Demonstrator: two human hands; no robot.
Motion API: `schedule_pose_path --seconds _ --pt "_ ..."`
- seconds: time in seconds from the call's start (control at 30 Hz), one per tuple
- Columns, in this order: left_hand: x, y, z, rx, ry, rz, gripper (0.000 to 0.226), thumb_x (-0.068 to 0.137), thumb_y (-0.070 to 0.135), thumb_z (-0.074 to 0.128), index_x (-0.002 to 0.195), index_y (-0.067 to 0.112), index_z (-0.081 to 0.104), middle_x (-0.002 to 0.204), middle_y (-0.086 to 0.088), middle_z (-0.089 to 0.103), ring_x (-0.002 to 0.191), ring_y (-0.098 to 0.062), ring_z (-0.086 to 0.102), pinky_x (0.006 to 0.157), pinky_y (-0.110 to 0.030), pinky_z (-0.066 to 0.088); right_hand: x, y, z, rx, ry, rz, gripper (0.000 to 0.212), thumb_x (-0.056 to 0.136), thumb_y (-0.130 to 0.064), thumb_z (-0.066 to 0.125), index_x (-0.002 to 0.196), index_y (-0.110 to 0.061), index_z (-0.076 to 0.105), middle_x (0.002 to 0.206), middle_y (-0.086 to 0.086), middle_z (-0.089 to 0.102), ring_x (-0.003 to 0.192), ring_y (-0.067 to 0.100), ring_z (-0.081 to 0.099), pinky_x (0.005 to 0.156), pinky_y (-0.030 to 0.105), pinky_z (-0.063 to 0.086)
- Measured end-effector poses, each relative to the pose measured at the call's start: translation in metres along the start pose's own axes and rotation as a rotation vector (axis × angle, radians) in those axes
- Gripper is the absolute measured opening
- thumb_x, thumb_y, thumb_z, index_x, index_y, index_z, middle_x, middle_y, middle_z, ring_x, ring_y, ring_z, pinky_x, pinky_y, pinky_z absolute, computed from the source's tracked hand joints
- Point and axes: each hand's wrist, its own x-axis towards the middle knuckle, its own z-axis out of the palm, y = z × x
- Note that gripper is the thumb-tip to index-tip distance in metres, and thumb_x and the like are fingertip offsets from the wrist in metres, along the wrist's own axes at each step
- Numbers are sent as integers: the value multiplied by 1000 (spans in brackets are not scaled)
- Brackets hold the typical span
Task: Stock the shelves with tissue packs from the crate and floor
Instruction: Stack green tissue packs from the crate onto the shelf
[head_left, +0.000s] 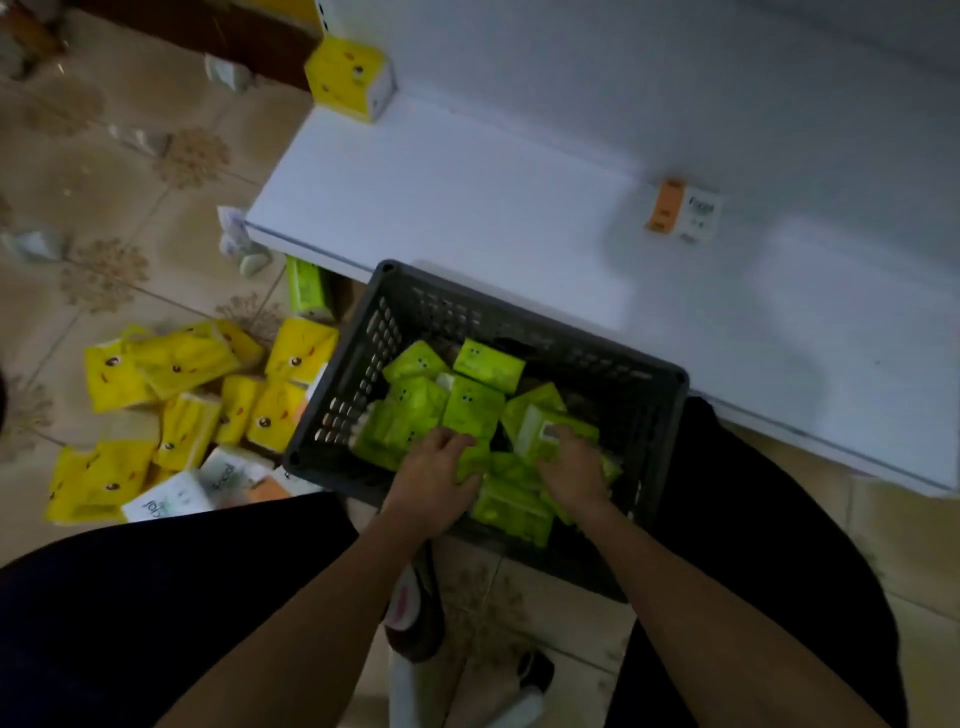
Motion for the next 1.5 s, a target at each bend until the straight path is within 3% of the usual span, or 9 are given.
schedule_pose_path --seconds 0.17,0.33,0.47,0.57,0.73,0.87,1.17,1.33,1.5 --pt "7 -20 36 44 -171 -87 45 85 33 53 124 12 54 130 -12 46 116 -31 50 93 -36 43 7 57 37 34 -218 295 27 91 -18 56 114 -4 53 121 19 54 110 34 52 89 35 46" --pt "24 -25 52 172 -212 -103 38 87 24 54 124 15 55 125 -12 51 113 -31 52 87 -32 41 7 73 57 189 -301 389 47 90 -5 54 134 -8 37 128 15 46 112 34 49 88 41 47" --pt "34 -23 63 218 -296 -152 41 89 27 52 128 16 49 125 -13 52 115 -31 51 90 -34 41 9 71 59 290 -321 335 54 84 -1 64 131 -14 40 132 18 44 119 37 47 95 52 45" --pt "36 -24 68 230 -317 -178 41 90 26 52 130 17 46 126 -14 53 116 -32 52 90 -35 42 9 61 58 104 -315 199 47 87 -9 63 131 -13 49 131 14 51 121 32 49 101 42 42" --pt "35 -26 57 132 -219 -161 51 83 17 55 133 15 43 133 -14 45 120 -33 46 93 -35 40 16 33 40 -14 -316 153 27 92 -21 55 113 -7 63 113 16 62 103 30 57 75 25 39" --pt "33 -19 25 41 -173 -136 81 64 37 47 142 23 28 135 -18 38 119 -39 44 99 -43 38 27 0 -1 87 -325 223 28 95 -21 48 68 -20 54 76 4 55 77 20 53 68 24 36" --pt "37 24 -64 -162 126 89 103 64 9 74 140 38 12 120 -12 36 107 -37 52 86 -35 45 28 -106 -83 523 -165 250 28 87 -25 53 61 -15 49 56 4 44 53 16 43 54 23 37" --pt "21 46 -126 -224 313 192 94 64 15 68 141 33 18 125 -16 38 117 -34 46 92 -22 35 3 -172 -105 698 -178 133 19 90 -31 48 88 -16 60 84 10 57 80 27 56 74 41 49" --pt "-14 56 -185 -217 524 222 85 73 19 71 141 33 22 132 -15 44 121 -30 46 89 -30 37 -35 -226 -121 703 -129 -175 70 73 -77 44 135 -45 38 139 -6 47 118 28 54 86 55 50"
